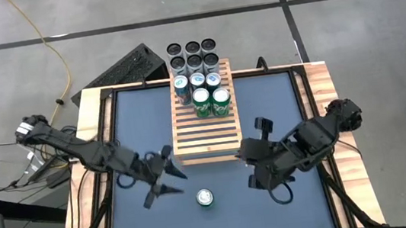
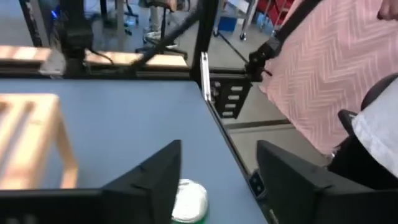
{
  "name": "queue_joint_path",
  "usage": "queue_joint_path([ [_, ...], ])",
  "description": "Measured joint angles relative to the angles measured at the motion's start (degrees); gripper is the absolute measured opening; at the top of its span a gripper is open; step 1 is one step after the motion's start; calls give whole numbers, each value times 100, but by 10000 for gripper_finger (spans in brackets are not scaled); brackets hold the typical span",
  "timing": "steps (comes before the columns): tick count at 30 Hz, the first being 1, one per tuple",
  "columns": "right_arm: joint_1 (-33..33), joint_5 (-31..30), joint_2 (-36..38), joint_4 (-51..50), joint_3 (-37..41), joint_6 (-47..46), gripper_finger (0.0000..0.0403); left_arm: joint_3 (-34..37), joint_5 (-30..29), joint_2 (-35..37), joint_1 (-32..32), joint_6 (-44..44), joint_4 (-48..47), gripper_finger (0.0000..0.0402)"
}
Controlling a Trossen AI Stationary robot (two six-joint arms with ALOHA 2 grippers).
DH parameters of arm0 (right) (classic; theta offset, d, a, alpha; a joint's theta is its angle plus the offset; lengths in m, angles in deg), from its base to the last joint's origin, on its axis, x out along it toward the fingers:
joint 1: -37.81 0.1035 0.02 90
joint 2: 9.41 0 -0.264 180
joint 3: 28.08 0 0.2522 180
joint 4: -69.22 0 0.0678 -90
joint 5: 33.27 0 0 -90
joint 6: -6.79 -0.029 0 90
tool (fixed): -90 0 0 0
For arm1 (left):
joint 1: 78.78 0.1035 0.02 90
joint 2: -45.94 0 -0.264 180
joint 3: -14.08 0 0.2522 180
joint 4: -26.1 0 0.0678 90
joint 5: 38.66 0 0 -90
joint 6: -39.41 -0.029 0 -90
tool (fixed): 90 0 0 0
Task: Place canned beverage on shelf
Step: Put the green soda can on the shelf aligned to the other green soda can
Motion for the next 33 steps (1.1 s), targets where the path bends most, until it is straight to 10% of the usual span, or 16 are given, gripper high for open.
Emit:
queue_joint_path([
  [10, 430, -18, 0, 0, 0, 102, 45, -593, -863, -1365, -596, 502, 91, 303],
  [33, 542, 82, -4, 0, 0, 401, 98, -1404, -478, -3161, -235, -86, -394, 307],
])
